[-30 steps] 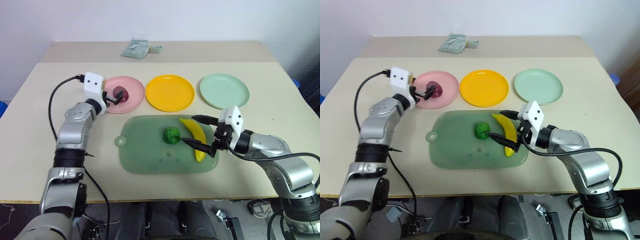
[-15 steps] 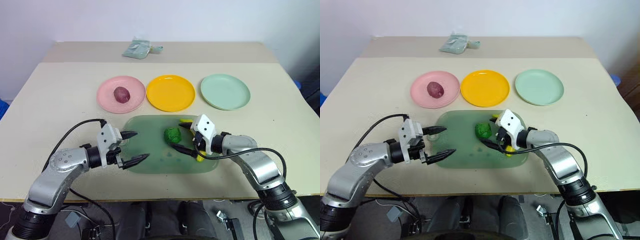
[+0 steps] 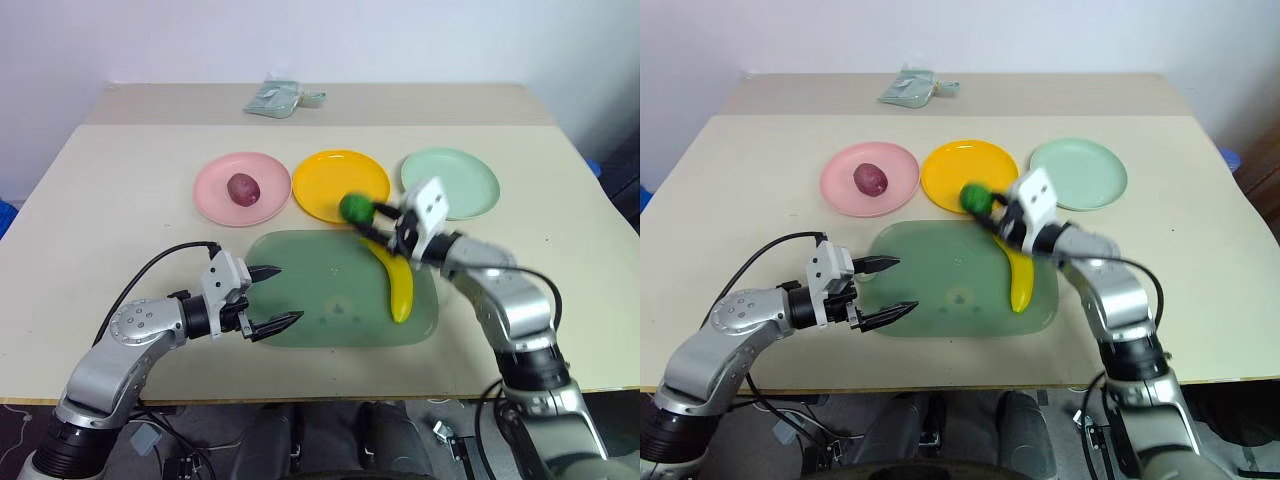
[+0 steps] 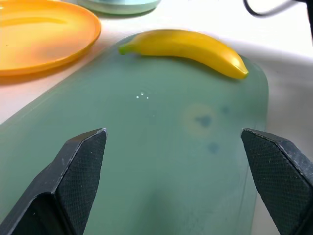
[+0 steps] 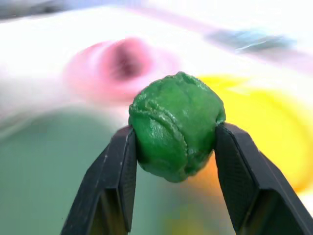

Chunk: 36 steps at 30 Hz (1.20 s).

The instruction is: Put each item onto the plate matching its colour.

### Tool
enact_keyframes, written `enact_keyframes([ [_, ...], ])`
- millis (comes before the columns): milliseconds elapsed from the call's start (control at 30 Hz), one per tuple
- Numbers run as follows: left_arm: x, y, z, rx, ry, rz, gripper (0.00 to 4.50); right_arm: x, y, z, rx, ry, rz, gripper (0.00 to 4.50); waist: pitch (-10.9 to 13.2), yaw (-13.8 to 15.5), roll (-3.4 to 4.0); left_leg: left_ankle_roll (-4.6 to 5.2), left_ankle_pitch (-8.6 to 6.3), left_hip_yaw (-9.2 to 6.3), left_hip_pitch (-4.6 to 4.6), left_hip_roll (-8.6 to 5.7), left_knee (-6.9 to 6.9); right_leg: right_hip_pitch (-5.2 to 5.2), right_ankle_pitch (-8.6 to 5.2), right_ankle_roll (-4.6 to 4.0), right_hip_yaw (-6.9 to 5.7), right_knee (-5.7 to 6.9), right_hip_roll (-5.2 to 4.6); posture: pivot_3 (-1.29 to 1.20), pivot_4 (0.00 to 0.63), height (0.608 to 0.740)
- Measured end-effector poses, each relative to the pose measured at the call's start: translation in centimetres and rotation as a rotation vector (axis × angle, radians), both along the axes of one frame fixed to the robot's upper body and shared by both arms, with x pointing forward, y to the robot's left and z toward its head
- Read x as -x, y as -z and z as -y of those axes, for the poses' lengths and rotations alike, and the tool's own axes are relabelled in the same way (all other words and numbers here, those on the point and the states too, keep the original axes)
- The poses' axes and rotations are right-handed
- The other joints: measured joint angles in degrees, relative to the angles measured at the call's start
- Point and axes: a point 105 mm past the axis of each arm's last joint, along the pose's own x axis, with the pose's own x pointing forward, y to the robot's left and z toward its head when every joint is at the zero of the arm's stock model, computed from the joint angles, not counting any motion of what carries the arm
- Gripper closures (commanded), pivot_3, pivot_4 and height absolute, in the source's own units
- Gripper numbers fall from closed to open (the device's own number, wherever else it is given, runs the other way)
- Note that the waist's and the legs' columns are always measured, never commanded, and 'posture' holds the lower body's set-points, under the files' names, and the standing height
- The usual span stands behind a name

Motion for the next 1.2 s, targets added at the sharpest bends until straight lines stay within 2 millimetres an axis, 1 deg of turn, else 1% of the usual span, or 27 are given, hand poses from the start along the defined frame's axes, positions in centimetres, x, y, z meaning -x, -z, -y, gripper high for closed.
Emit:
enact_keyframes([
  [33,-0.1,-0.1,0.1,0.005,0.0,0.005,0.0,-2.0,-0.2,2.1,0.009,0.141,-0.008,2.58,0.0,0.0,0.0,0.0,0.0,0.01,0.0,-0.03,0.0,0.0,0.0,0.0,0.01,0.0,-0.01,0.0,0.15,0.74],
  [67,-0.1,-0.2,0.3,0.01,0.0,0.009,0.0,-3.2,-0.1,4.3,0.019,0.257,-0.022,2.58,0.0,0.2,0.0,0.0,0.0,-0.03,-0.01,-0.05,-0.01,0.01,-0.01,-0.02,0.0,-0.01,-0.02,0.0,0.15,0.74],
  [133,-0.2,-0.1,0.4,0.015,-0.001,0.01,0.0,-5.0,1.2,8.1,0.026,0.438,-0.072,2.58,0.0,0.0,0.0,0.0,0.0,0.0,-0.01,-0.06,-0.13,0.0,-0.01,-0.01,0.01,-0.06,-0.01,0.0,0.15,0.74],
  [200,-0.1,-0.1,0.6,0.016,0.003,0.009,0.0,-5.6,2.8,9.5,0.033,0.495,-0.117,2.58,0.0,-0.6,0.01,-0.02,0.02,0.13,-0.01,-0.03,-0.31,-0.05,0.0,0.0,0.02,-0.05,0.02,0.0,0.15,0.74],
  [233,-0.1,-0.1,0.8,0.019,0.008,0.01,0.0,-5.9,3.6,9.9,0.038,0.512,-0.142,2.58,0.0,-1.0,0.06,-0.04,0.04,0.15,-0.01,-0.03,-0.35,-0.06,0.0,0.01,0.03,-0.06,0.02,0.0,0.15,0.74],
  [300,0.0,0.0,1.0,0.023,0.011,0.006,0.0,-6.2,4.5,10.4,0.046,0.527,-0.166,2.58,0.1,-1.6,0.1,-0.1,0.08,0.16,0.01,0.01,-0.44,-0.08,0.0,0.01,0.02,-0.08,0.05,0.0,0.15,0.74],
  [367,0.0,0.0,1.2,0.028,0.009,0.006,0.0,-6.4,4.7,10.7,0.043,0.525,-0.172,1.76,0.1,-1.9,0.12,-0.14,0.11,0.18,0.04,0.05,-0.51,-0.09,0.0,0.01,0.03,-0.1,0.07,0.0,0.15,0.74],
  [400,0.0,0.0,1.2,0.03,0.008,0.008,0.0,-6.5,4.6,10.8,0.036,0.519,-0.17,1.42,0.1,-1.9,0.13,-0.16,0.12,0.18,0.05,0.06,-0.53,-0.09,0.0,0.01,0.03,-0.11,0.08,0.0,0.15,0.74],
  [467,0.1,-0.2,1.4,0.031,0.009,0.016,0.0,-6.6,3.9,10.7,0.028,0.498,-0.143,0.36,0.1,-1.8,0.13,-0.16,0.12,0.18,0.05,0.06,-0.53,-0.08,0.0,0.01,0.04,-0.11,0.08,0.0,0.15,0.74],
  [500,0.1,-0.2,1.4,0.031,0.008,0.019,0.0,-6.6,3.4,10.6,0.03,0.479,-0.121,0.03,0.1,-1.8,0.13,-0.15,0.12,0.19,0.05,0.05,-0.53,-0.08,0.0,0.02,0.07,-0.12,0.07,0.0,0.15,0.74],
  [567,0.1,-0.1,1.3,0.031,0.0,0.014,0.0,-6.4,2.2,9.9,0.034,0.427,-0.062,0.03,0.1,-1.7,0.14,-0.15,0.12,0.19,0.05,0.05,-0.53,-0.08,0.0,0.02,0.08,-0.12,0.06,0.0,0.15,0.74],
  [600,0.1,0.0,1.3,0.031,-0.001,0.012,0.0,-6.0,1.2,9.3,0.039,0.373,-0.016,0.03,0.1,-1.4,0.14,-0.15,0.12,0.16,0.05,0.05,-0.53,-0.08,0.0,0.02,0.08,-0.13,0.07,0.0,0.15,0.74],
  [667,0.1,0.0,1.3,0.031,-0.002,0.011,0.0,-4.5,0.0,7.9,0.047,0.232,0.047,0.03,0.1,-1.1,0.14,-0.15,0.11,0.12,0.05,0.04,-0.53,-0.05,0.0,0.02,0.07,-0.15,0.07,0.0,0.15,0.74],
  [700,0.1,0.0,1.3,0.031,-0.002,0.011,0.0,-3.5,-0.1,7.1,0.051,0.151,0.053,0.03,0.1,-1.0,0.14,-0.14,0.11,0.1,0.05,0.04,-0.53,-0.03,0.0,0.02,0.06,-0.15,0.07,0.0,0.15,0.74],
  [733,0.1,0.0,1.2,0.029,-0.003,0.01,0.0,-2.3,0.1,6.1,0.056,0.061,0.043,0.03,0.1,-1.1,0.13,-0.14,0.11,0.09,0.06,0.04,-0.53,-0.02,0.0,0.02,0.07,-0.16,0.07,0.0,0.15,0.74],
  [767,0.1,0.0,1.3,0.031,0.001,0.012,0.0,-0.7,0.8,5.3,0.078,-0.032,0.011,0.03,0.1,-1.0,0.14,-0.13,0.11,0.08,0.06,0.04,-0.53,-0.01,0.0,0.02,0.07,-0.17,0.05,0.0,0.15,0.74],
  [867,0.1,0.0,1.3,0.029,0.003,0.011,0.0,3.5,4.0,2.9,0.169,-0.243,-0.129,0.03,0.1,-1.1,0.14,-0.12,0.1,0.1,0.1,0.04,-0.5,0.0,0.0,0.02,0.08,-0.17,0.04,0.0,0.15,0.74],
  [900,0.1,0.0,1.3,0.029,0.006,0.011,0.0,4.3,4.7,2.3,0.18,-0.274,-0.165,0.03,0.1,-1.2,0.14,-0.12,0.1,0.1,0.1,0.04,-0.49,0.0,0.0,0.01,0.08,-0.19,0.03,0.0,0.15,0.74],
  [1000,0.1,-0.2,1.5,0.031,0.018,0.016,0.0,5.5,5.7,1.4,0.193,-0.276,-0.238,0.03,0.0,-1.3,0.16,-0.13,0.1,0.12,0.12,0.06,-0.44,-0.06,0.0,0.0,0.12,-0.16,0.02,0.0,0.15,0.74],
  [1067,0.1,-0.2,1.5,0.031,0.021,0.014,0.0,5.6,6.0,1.3,0.2,-0.236,-0.278,0.03,0.0,-1.3,0.15,-0.13,0.1,0.12,0.12,0.06,-0.43,-0.06,0.0,0.0,0.12,-0.16,0.01,0.0,0.15,0.74],
  [1200,0.1,-0.1,1.4,0.031,0.024,0.008,0.0,5.3,7.4,1.8,0.206,-0.121,-0.387,0.03,0.0,-0.9,0.14,-0.12,0.09,0.11,0.09,0.03,-0.39,-0.06,0.0,-0.01,0.12,-0.17,-0.03,0.0,0.15,0.74],
])
